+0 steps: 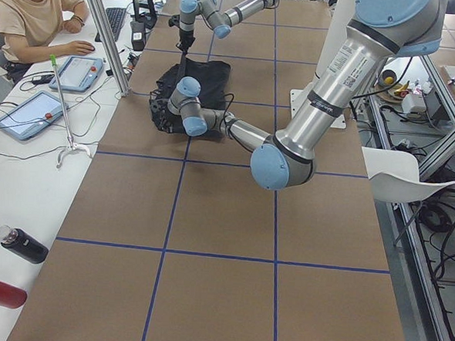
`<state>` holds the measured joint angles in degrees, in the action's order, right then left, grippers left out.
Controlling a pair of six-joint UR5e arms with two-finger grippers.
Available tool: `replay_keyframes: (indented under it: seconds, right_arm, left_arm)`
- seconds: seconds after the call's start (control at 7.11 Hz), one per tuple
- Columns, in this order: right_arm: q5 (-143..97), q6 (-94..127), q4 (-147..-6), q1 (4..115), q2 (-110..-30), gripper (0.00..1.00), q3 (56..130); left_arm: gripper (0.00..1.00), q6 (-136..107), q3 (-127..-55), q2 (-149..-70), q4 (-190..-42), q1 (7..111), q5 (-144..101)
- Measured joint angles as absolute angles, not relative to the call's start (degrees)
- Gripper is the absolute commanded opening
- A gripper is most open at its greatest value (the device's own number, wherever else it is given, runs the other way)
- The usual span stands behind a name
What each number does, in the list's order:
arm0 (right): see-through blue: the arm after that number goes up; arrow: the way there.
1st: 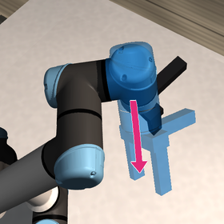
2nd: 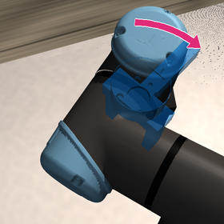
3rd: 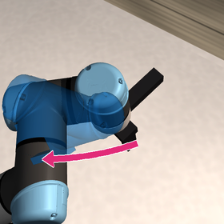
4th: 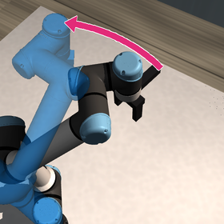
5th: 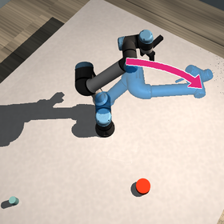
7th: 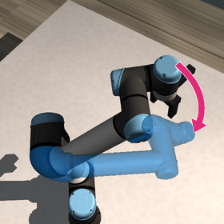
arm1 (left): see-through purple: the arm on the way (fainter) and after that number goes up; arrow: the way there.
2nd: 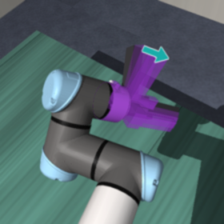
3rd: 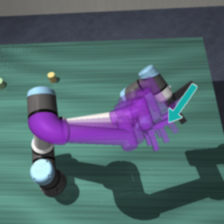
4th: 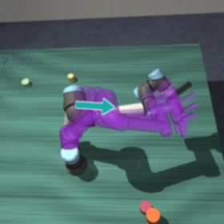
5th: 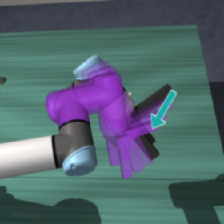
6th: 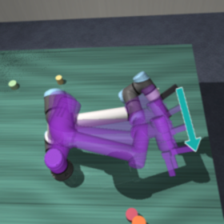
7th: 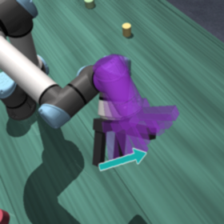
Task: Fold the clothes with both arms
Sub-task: 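Lower the hem onto the collar and open both grippers, then move the right gripper down to the folded shirt's side edge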
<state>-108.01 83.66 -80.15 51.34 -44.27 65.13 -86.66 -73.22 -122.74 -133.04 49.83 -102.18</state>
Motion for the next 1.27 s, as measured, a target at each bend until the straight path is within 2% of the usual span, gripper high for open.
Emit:
replay_keyframes:
  seconds: [0.14,0.28,0.42,0.7,1.12,1.27]
  right_arm:
    - [-107.8,83.7,-79.6,51.2,-44.3,0.00,64.6]
    - [-107.6,83.7,-79.1,51.2,-44.4,0.10,64.1]
    - [-107.4,83.7,-78.7,51.2,-44.6,0.55,63.9]
    - [-107.3,84.1,-77.9,51.1,-44.3,0.63,63.9]
    - [-107.6,84.7,-76.7,51.2,-44.1,0.68,64.7]
    - [-107.9,85.6,-76.6,50.8,-45.9,0.70,68.1]
  left_arm:
    - [0.14,-86.7,-71.8,-123.1,-134.4,49.8,-101.8]
    - [0.22,-87.0,-70.6,-123.5,-135.3,49.8,-101.2]
    - [0.25,-87.4,-69.8,-123.9,-135.7,49.8,-101.0]
    - [0.31,-87.8,-69.3,-124.3,-135.9,50.0,-100.8]
    - [0.33,-88.0,-69.8,-124.2,-136.3,50.5,-101.0]
    - [0.33,-88.1,-70.4,-123.9,-136.3,50.5,-101.0]
